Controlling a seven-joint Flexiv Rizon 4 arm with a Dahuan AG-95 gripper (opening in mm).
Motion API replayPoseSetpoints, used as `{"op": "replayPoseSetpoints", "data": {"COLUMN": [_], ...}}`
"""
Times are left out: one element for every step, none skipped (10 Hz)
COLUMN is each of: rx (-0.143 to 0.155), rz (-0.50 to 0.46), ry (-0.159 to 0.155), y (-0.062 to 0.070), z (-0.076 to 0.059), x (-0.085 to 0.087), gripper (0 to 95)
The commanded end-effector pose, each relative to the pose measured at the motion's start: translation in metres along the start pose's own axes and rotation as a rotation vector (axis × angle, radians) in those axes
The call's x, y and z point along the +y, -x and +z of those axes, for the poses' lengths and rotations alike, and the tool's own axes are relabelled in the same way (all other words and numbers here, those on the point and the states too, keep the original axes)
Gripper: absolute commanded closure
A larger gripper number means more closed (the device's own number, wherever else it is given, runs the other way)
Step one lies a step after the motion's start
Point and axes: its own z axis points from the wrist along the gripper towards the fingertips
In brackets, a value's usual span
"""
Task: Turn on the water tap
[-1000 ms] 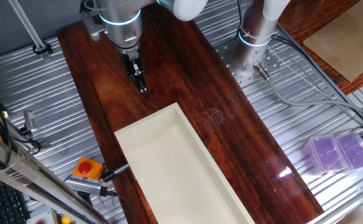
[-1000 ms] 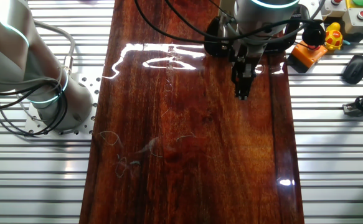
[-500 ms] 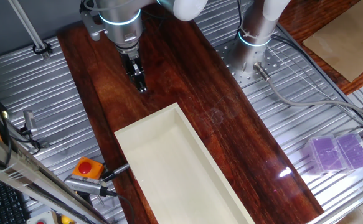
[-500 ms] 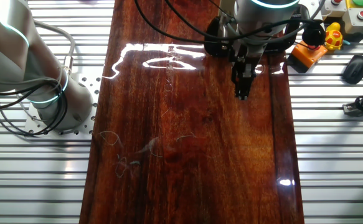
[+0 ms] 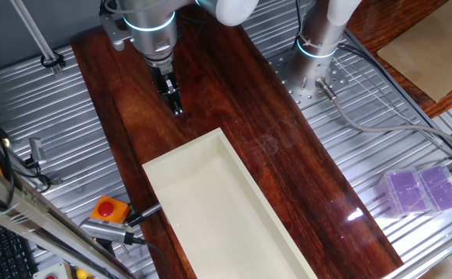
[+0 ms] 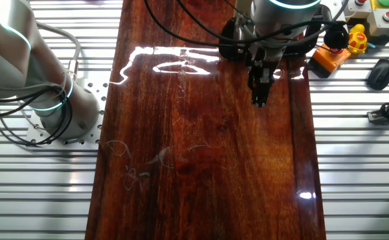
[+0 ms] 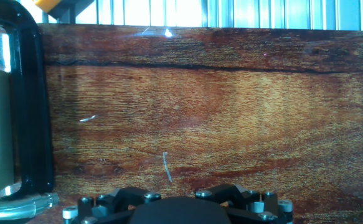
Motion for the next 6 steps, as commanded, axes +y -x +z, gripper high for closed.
{"op": "replayPoseSetpoints", "data": {"rx": [0.002,0.003,0.004,0.004,0.005,0.008], "rz": [-0.023,-0.024,-0.026,-0.033,-0.042,-0.056], "ry": [0.024,0.021,0.02,0.019,0.019,0.02], "y": [-0.0002,-0.0002,-0.0003,-0.0003,-0.0003,-0.0006], "z": [0.0002,0.0001,0.0001,0.0002,0.0002,0.0], "x": [-0.0001,-0.0001,-0.0001,-0.0001,-0.0001,-0.0003], "gripper": [95.0,95.0,95.0,95.0,95.0,95.0]}}
